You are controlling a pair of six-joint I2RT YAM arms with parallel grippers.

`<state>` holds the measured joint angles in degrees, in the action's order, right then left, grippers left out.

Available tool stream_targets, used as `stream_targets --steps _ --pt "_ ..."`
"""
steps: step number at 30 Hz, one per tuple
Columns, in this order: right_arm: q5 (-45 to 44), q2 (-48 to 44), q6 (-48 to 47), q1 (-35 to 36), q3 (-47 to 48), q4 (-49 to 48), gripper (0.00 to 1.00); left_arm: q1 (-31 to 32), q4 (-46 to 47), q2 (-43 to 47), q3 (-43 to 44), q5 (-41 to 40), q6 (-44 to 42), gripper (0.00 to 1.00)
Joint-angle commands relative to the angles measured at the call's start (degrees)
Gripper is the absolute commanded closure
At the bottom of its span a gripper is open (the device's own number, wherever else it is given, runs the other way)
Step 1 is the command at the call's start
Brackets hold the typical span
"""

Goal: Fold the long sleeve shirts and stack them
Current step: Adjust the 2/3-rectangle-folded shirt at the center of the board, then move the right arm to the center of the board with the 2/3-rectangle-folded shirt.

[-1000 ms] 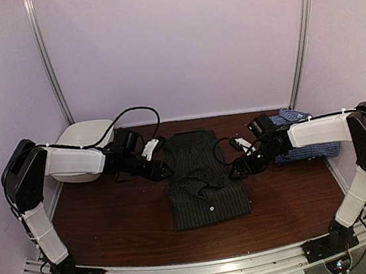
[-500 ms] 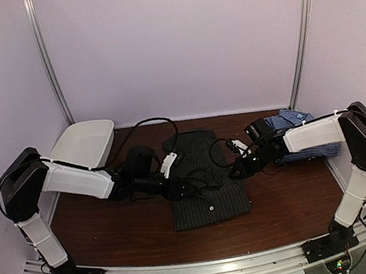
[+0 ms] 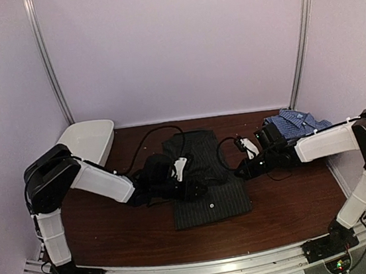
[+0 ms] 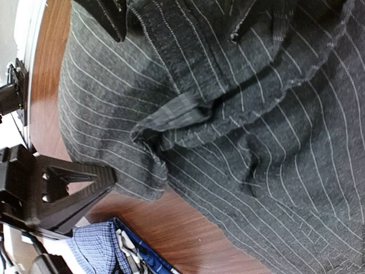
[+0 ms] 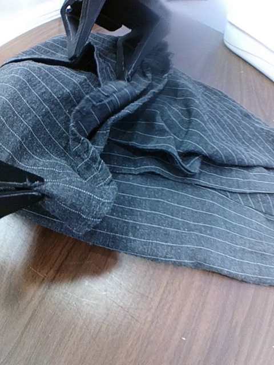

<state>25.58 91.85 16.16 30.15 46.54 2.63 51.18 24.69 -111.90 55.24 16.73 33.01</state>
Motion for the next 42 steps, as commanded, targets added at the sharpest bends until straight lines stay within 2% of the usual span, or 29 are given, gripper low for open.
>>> stream_targets --steps 1,10,16,19,22,25,27,30,35,42 --pt "-3.81 -0.67 0.48 0.06 -2.76 -7.32 0.94 -0.03 4.41 -3.42 2.79 -2.24 1.49 0.4" --pt "-5.06 7.26 -2.21 -0.02 1.08 -8.97 0.75 0.01 6.59 -2.06 -2.16 -10.4 5.64 0.4" --pt "-6.02 7.42 -1.58 0.0 1.37 -9.03 0.61 0.06 8.61 -0.07 -5.08 -10.98 5.32 0.36" --pt "-7.03 4.2 -2.25 -0.01 0.71 -7.3 0.51 0.06 8.62 2.34 -5.35 -10.81 3.15 0.33" --pt "-9.63 -1.83 -3.18 -0.01 -1.4 -5.32 0.34 0.06 8.07 6.16 -6.47 -11.55 0.9 0.27" --pt "-10.72 -7.35 -3.93 0.08 -3.11 -3.12 0.19 -0.01 6.38 11.06 -8.65 -13.85 -0.13 0.16" --pt "-10.67 -10.64 -4.24 0.59 -4.38 -1.16 0.13 -0.03 5.75 14.71 -10.82 -15.39 -0.02 0.03" --pt "-11.41 -15.25 -4.7 2.64 -6.62 0.96 0.1 -0.07 4.14 20.53 -14.17 -19.87 1.21 0.02" --pt "-14.03 -20.39 -3.07 10.9 -9.23 1.17 0.12 -0.22 -2.57 29.73 -16.98 -26.56 2.99 0.02" --pt "-14.44 -15.36 0.79 18.61 -11.48 -2.34 0.17 -0.99 -13.32 37.89 -16.6 -27.87 1.08 0.02"
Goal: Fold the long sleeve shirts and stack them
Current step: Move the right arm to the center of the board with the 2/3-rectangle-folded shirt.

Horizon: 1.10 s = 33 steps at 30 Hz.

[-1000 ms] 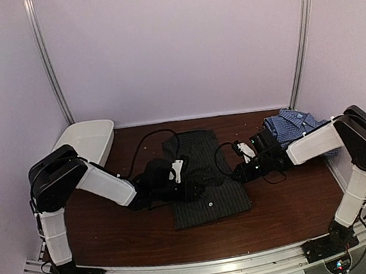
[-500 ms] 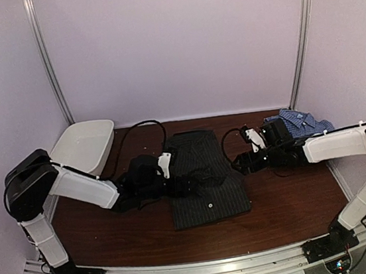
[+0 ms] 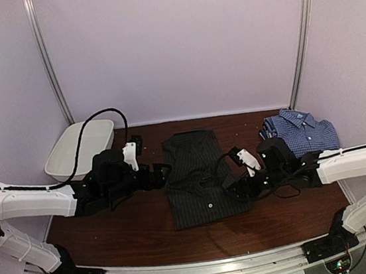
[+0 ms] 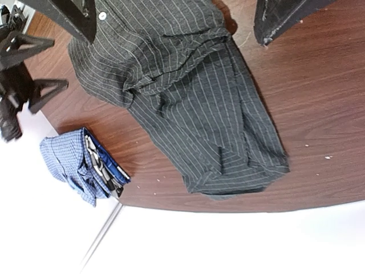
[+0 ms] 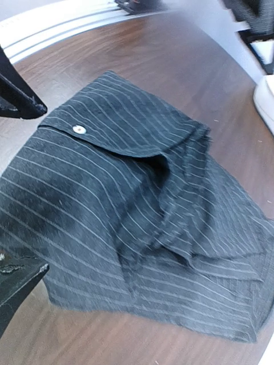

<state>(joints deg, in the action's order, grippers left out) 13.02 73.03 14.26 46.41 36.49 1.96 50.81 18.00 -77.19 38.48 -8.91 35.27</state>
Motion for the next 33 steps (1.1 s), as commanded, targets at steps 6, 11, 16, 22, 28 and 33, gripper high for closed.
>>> stream_targets --steps 6,11,16,22,28,33 --pt "0.11 11.74 3.79 3.81 -1.08 -4.91 0.19 -0.62 -9.39 7.24 -1.85 1.44 -3.52 0.02" --pt "3.71 15.97 5.34 5.57 -1.62 -6.44 0.21 -0.63 -10.15 10.41 -3.93 2.74 -5.28 0.02" --pt "6.68 15.62 9.01 9.47 -4.75 -8.73 0.21 -0.41 -7.08 7.6 -6.86 6.6 -9.93 0.02" --pt "6.39 9.34 11.93 13.4 -7.24 -6.34 0.19 4.12 4.22 7.33 -15.97 5.06 -16.7 0.02" --pt "0.5 0.72 8.5 15.27 -4.89 4.17 0.14 4.72 8.83 13.68 -23.03 4.81 -20.5 0.02" --pt "-6.03 0.7 5.3 18.87 -2.72 8.56 0.14 4.72 7.8 18.27 -24.67 2.39 -20.24 0.02"
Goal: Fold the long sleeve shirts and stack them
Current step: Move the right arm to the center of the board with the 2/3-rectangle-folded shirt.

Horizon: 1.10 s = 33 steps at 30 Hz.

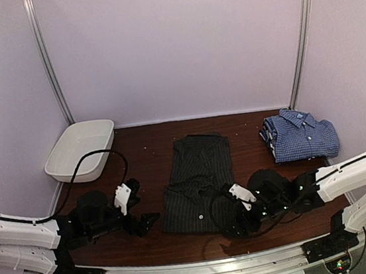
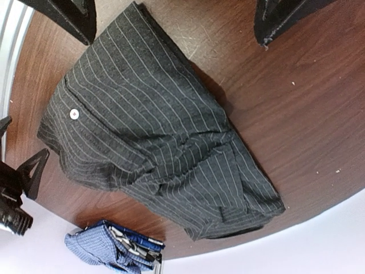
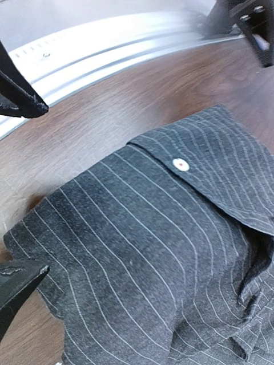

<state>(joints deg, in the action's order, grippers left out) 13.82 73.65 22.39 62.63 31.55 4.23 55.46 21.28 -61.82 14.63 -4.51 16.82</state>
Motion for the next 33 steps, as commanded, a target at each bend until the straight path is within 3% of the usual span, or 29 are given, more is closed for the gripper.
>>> stream_targets --steps 1,11,17,20,28,30,33 --pt "-7.85 0.58 -3.29 3.25 2.78 6.82 0.14 0.06 4.22 3.42 -0.83 -2.04 -1.75 0.02" --pt "-15.53 11.65 -7.4 6.46 10.67 12.21 0.16 0.08 1.3 1.09 1.62 -2.32 -2.46 0.02" --pt "-19.69 18.37 -8.77 8.75 14.45 16.0 0.27 0.06 0.91 -0.08 2.59 -1.07 -3.05 0.02" --pt "-21.42 20.48 -8.62 9.49 15.26 17.38 0.39 0.08 1.04 -0.22 2.68 0.59 -3.69 0.02" --pt "-23.73 20.9 -6.11 10.99 15.04 18.99 0.94 0.08 1.63 -1.07 2.68 6.23 -6.95 0.03" --pt "-23.53 19.75 -5.15 11.31 14.52 19.28 1.0 0.04 2.09 -1.2 2.56 7.78 -8.4 0.03" --pt "-20.63 16.45 -4.18 11.65 13.12 19.37 1.0 0.18 4.82 -1.47 1.55 10.05 -9.39 0.03"
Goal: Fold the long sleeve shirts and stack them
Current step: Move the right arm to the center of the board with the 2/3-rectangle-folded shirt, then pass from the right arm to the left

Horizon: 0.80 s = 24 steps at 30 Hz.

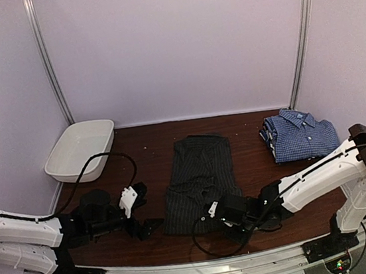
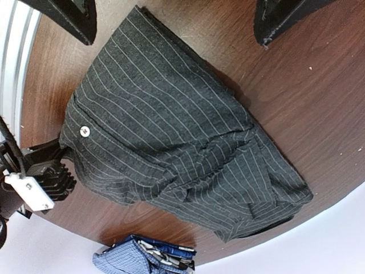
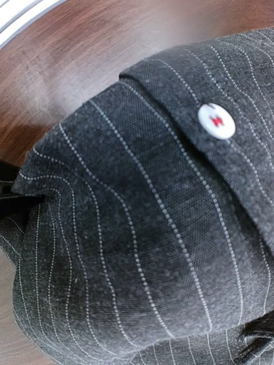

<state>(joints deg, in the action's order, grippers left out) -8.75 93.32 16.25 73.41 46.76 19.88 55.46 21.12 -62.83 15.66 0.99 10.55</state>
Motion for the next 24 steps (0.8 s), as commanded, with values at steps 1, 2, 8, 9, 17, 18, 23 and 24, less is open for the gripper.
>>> stream_targets --steps 1,2,8,9,17,18,23,24 --pt "3.64 -4.72 2.32 0.88 -2.64 3.65 1.0 0.46 5.74 -0.73 0.33 4.83 -3.74 0.03" --pt "5.4 -6.31 2.43 0.91 -3.34 3.41 1.0 1.22 6.15 -1.09 0.26 4.75 -4.63 0.03" --pt "14.24 -13.47 3.81 0.73 -4.91 4.96 1.0 9.4 7.2 -6.16 2.16 2.81 -12.76 0.02" --pt "15.58 -14.11 4.01 0.65 -4.65 5.21 1.0 10.69 6.71 -7.37 2.9 2.44 -14.04 0.03" --pt "25.76 -17.68 3.84 -2.54 -4.67 5.21 1.0 17.53 4.36 -16.44 8.62 -5.49 -21.85 0.02" --pt "26.95 -18.25 3.77 -3.09 -4.93 4.91 1.0 18.09 3.64 -17.81 9.6 -6.61 -22.82 0.02" --pt "30.87 -20.54 3.96 -6.05 -5.63 4.62 1.0 20.4 3.02 -22.86 12.19 -8.72 -26.74 0.02" --pt "31.86 -20.81 3.82 -6.28 -5.75 4.64 1.0 20.65 3.11 -23.57 12.46 -9.95 -27.13 0.03"
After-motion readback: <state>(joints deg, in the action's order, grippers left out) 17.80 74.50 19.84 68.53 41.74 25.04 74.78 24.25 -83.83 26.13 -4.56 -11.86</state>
